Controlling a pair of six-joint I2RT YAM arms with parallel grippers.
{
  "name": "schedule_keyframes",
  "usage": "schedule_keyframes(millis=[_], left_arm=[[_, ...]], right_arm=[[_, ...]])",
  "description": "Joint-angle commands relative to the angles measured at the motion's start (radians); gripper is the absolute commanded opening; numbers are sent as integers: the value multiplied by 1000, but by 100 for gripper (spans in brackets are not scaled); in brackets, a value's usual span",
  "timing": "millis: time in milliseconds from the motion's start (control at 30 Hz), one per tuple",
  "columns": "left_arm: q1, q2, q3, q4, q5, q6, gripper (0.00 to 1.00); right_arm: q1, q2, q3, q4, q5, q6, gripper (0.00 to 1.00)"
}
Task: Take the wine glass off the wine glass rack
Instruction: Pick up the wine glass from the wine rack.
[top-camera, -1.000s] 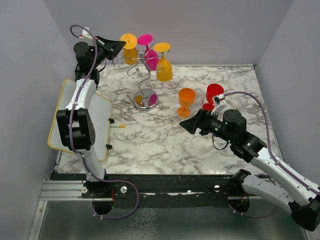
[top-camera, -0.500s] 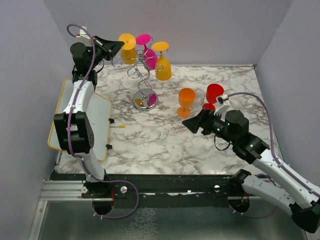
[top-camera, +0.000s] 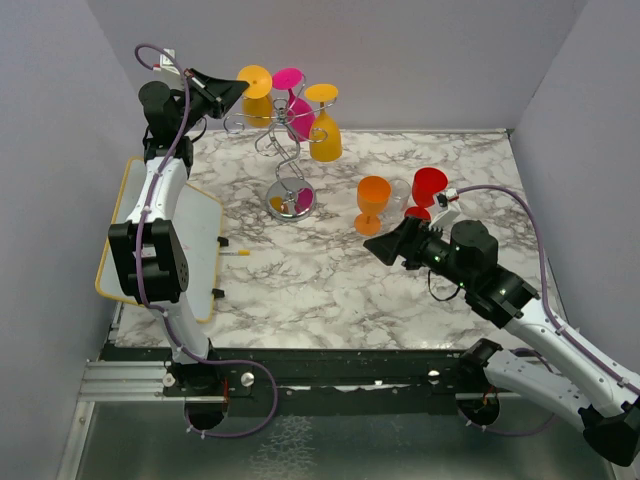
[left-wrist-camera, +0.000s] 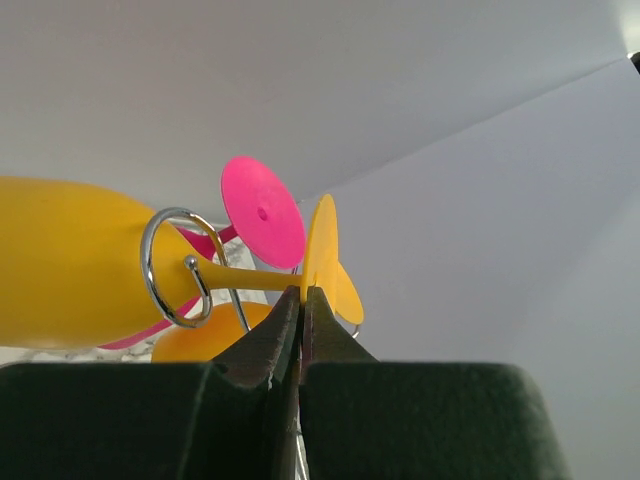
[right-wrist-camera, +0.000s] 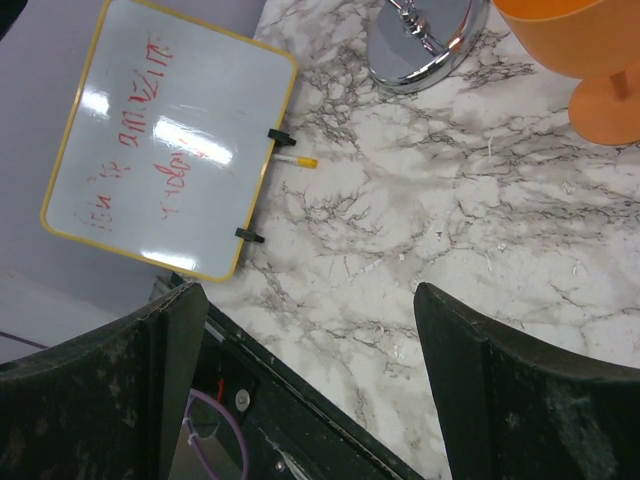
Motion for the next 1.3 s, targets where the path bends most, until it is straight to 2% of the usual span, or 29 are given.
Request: schedule_keyframes(millis=[0, 333, 900, 1267], left_arm=[[12, 62, 92, 20, 74, -21, 0], [29, 23, 33, 20, 158, 29, 0], [139, -50, 15, 20, 242, 43, 0], [295, -341, -283, 20, 22, 116, 0]], right_arm=[[1, 2, -2, 10, 5, 9, 90], [1, 25, -9, 0, 8, 10, 90], [1, 58, -11, -20, 24, 45, 90], [1, 49, 2, -34, 6, 16, 90]])
